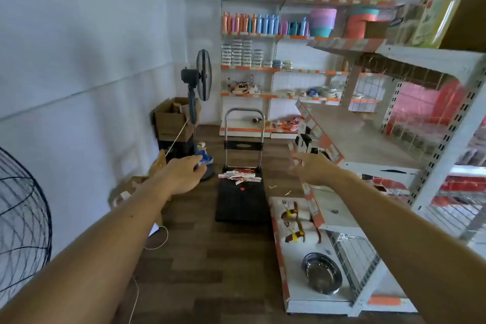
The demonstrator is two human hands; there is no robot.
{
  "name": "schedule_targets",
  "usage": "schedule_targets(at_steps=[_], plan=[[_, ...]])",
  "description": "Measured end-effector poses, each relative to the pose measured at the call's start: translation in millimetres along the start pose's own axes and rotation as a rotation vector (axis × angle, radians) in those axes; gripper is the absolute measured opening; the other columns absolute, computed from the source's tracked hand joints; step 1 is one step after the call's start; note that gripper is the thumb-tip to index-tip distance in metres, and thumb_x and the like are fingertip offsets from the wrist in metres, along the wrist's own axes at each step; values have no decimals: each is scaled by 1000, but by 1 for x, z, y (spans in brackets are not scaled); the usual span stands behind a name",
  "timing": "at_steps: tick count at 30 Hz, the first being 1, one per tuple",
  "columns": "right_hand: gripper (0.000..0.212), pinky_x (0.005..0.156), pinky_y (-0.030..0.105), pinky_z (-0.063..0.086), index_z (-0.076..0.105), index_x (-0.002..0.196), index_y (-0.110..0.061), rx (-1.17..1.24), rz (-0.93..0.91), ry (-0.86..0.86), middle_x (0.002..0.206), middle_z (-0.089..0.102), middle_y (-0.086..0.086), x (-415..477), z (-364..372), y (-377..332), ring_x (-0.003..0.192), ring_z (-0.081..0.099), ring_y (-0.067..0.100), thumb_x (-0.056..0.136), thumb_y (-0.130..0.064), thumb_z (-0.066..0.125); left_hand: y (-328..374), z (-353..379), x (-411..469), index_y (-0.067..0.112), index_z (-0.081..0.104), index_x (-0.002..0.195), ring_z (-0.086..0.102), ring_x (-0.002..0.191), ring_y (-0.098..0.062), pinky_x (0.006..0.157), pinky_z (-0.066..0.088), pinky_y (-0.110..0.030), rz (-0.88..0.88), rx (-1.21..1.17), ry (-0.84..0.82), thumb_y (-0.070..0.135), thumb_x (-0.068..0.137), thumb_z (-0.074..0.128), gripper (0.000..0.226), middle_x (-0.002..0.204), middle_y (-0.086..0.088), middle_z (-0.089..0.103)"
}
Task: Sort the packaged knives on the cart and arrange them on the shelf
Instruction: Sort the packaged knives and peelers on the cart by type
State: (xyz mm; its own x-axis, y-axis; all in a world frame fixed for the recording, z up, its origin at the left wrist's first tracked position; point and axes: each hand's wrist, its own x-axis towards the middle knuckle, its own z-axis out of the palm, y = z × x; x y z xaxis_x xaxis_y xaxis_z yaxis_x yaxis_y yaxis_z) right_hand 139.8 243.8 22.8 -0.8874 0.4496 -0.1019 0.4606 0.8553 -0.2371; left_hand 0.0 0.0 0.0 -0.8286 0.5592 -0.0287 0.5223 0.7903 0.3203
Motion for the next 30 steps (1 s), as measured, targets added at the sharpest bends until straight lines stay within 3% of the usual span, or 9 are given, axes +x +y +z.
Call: schedule_targets(at_steps=[5,11,18,22,26,30], plan=[[46,113,37,23,36,141,-9,-43,-18,-43,147,38,12,103,23,9,137,33,29,99,-29,38,-22,32,102,24,29,145,32,135,-33,111,30,-44,-18,-15,-35,38,99,32,48,150,-14,26],[51,112,35,26,32,144,-10,-41,-33,-25,149,36,10,280,11,4,138,31,27,99,-33,40,-32,13,262,25,28,147,44,127,-30,107,34,-40,-58,44,-42,39,99,28,50,141,-11,43],[52,112,39,30,34,144,-16,27,-30,-38,149,37,8,446,2,20,137,35,27,96,-34,44,-26,13,432,19,34,143,42,129,-31,107,33,-40,-69,77,-121,38,99,31,48,145,-11,41],[48,110,39,31,37,142,-18,27,-33,-103,148,39,7,543,25,42,135,38,27,97,-35,41,-22,53,530,17,45,135,47,126,-31,108,35,-43,-23,68,-189,38,97,36,45,137,-11,50],[38,104,36,36,49,132,-14,57,-12,-225,138,49,10,647,77,79,126,45,25,97,-30,43,-21,118,632,17,41,137,45,127,-30,108,34,-37,-2,111,-260,37,99,34,44,141,-11,46],[37,99,36,40,50,129,-14,50,8,-353,135,50,11,749,141,121,122,48,27,96,-30,43,-26,191,724,16,37,141,42,130,-29,107,32,-38,-88,120,-349,35,100,32,45,145,-11,41]])
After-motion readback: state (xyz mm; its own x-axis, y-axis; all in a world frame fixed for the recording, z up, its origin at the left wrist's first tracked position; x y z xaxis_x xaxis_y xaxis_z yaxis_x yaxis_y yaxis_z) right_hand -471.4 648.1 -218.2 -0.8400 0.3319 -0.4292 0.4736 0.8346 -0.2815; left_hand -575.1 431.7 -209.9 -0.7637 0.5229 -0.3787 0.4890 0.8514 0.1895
